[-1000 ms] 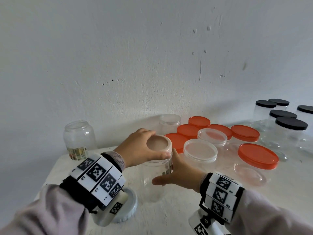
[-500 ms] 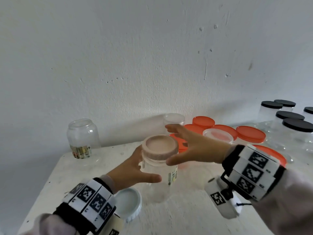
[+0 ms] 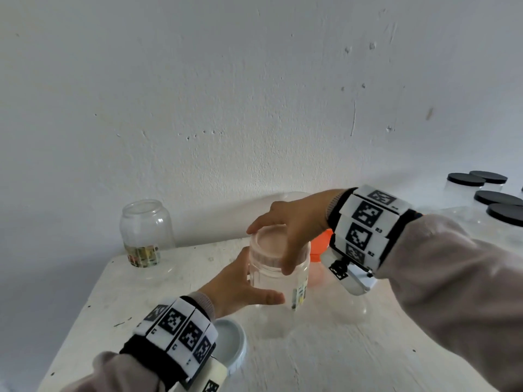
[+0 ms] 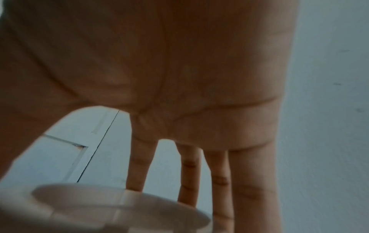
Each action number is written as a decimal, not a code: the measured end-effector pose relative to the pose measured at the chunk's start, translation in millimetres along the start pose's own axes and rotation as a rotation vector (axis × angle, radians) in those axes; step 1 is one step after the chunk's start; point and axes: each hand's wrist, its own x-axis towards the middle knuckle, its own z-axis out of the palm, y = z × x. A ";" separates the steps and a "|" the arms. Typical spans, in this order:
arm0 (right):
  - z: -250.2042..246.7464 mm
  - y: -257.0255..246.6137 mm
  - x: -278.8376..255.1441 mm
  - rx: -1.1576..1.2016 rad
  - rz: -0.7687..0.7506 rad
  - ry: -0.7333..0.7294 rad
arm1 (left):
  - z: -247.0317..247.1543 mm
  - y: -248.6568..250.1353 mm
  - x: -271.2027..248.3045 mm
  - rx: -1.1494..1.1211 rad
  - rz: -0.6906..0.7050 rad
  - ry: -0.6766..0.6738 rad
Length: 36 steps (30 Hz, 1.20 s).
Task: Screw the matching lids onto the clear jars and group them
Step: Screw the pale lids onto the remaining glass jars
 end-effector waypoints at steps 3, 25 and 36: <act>-2.5 -1.4 1.8 -0.058 -0.011 0.000 | -0.7 -1.0 1.6 -0.001 0.000 -0.009; -2.0 -6.1 -1.2 0.026 0.042 -0.017 | 0.3 -4.0 0.7 0.020 -0.007 0.021; -0.5 -7.4 2.6 -0.062 0.130 0.021 | 2.2 -2.4 -1.5 0.010 -0.023 0.036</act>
